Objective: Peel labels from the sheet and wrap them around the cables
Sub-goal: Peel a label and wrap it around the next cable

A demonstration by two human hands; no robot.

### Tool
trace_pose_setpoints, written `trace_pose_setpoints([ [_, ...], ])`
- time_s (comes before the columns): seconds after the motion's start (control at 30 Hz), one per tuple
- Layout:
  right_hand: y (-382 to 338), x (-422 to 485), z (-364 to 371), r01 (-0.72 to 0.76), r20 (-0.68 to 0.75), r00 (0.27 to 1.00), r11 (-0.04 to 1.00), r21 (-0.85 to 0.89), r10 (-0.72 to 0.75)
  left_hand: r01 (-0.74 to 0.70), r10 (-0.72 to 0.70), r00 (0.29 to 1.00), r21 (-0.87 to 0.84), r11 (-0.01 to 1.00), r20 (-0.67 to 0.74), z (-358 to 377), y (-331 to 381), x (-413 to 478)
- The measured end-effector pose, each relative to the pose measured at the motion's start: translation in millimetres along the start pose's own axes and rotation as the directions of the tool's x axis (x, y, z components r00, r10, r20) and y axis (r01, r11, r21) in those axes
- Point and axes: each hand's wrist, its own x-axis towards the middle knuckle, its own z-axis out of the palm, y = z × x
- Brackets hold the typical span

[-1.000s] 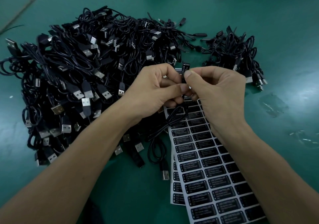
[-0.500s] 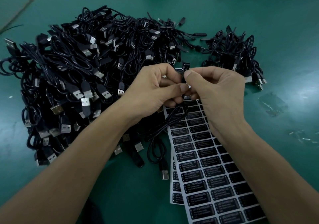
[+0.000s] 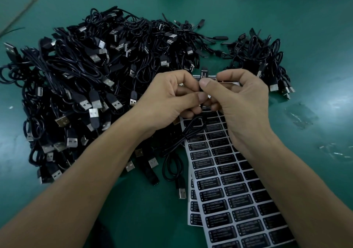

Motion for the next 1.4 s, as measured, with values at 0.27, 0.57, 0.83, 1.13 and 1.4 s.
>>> trace_pose_setpoints([
  [0.27,0,3,-2,-0.018,0.116,0.993,1.000,-0.016,0.020,0.012,-0.011,0.999,0.028,1.000,-0.037,0,1,0],
  [0.57,-3,2,-1,0.027,0.110,0.994,0.999,-0.026,-0.024,0.013,-0.008,0.996,0.054,0.998,-0.089,2,0,1],
  [0.83,1,0,-1,0.126,0.108,0.988,0.981,-0.145,-0.110,-0.112,0.128,0.989,0.192,0.975,-0.074,0,-2,1],
  [1.13,-1,-7,1,0.238,0.268,0.954,0.877,-0.418,-0.132,-0.103,0.141,0.947,0.144,0.984,-0.289,-4,3,5],
  [1.4,-1,-13,2,0.269,0.508,0.861,0.880,-0.391,-0.037,-0.079,0.017,0.901,-0.125,0.989,-0.433,-10,5,7],
])
